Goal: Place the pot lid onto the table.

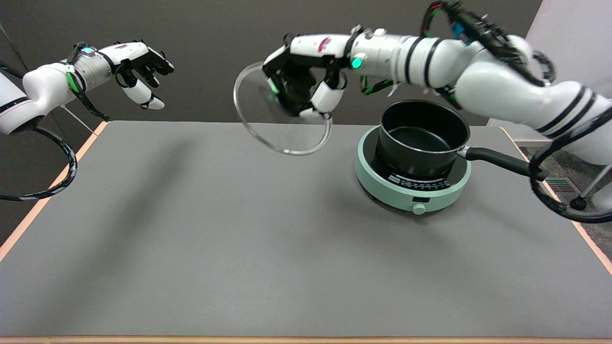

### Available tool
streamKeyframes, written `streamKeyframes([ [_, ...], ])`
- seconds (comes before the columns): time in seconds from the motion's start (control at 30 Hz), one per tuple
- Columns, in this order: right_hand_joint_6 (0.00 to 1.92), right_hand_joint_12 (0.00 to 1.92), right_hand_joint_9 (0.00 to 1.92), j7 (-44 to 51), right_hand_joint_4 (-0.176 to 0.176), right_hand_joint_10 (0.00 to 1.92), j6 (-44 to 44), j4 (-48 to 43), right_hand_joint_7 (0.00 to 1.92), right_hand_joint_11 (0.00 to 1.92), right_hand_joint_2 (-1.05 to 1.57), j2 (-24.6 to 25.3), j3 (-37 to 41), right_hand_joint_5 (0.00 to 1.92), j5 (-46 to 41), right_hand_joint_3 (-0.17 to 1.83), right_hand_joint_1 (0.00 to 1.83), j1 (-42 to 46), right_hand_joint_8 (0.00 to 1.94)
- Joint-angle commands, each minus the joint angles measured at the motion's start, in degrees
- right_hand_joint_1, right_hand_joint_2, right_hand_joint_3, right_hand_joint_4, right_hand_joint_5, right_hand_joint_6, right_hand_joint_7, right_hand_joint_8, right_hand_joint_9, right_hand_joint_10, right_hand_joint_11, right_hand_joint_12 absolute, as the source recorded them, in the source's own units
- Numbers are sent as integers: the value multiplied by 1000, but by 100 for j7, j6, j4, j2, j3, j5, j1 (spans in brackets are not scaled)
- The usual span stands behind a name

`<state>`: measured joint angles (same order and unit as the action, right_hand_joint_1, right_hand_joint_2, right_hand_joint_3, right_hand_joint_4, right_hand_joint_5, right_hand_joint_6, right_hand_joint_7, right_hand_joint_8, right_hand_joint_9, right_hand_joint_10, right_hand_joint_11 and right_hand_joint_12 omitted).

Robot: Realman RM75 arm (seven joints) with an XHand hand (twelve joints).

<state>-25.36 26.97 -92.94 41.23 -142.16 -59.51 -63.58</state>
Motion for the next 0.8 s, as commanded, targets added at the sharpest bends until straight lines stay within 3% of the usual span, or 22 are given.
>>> streamKeyframes([
  [0.03,1655,1839,774,46,176,1771,333,698,861,653,704,1082,-636,527,181,1019,1520,47,1556],
  [0.43,1636,1836,767,46,176,1784,334,1847,855,653,707,1853,-637,537,859,1024,1520,282,1571],
  [0.47,1635,1837,767,-258,176,1783,586,1006,856,654,706,1868,-1647,538,962,1024,1520,-139,1569],
  [0.5,1636,1842,771,-13,176,1773,407,1695,861,654,705,1894,-759,540,1034,1018,1520,352,1556],
  [0.53,1636,1844,772,7,176,1772,424,1742,862,651,704,1918,-636,539,1155,1018,1520,489,1555],
  [0.8,1625,1843,774,-69,176,1767,901,1019,864,656,705,1907,-628,545,2158,1012,1520,878,1547],
])
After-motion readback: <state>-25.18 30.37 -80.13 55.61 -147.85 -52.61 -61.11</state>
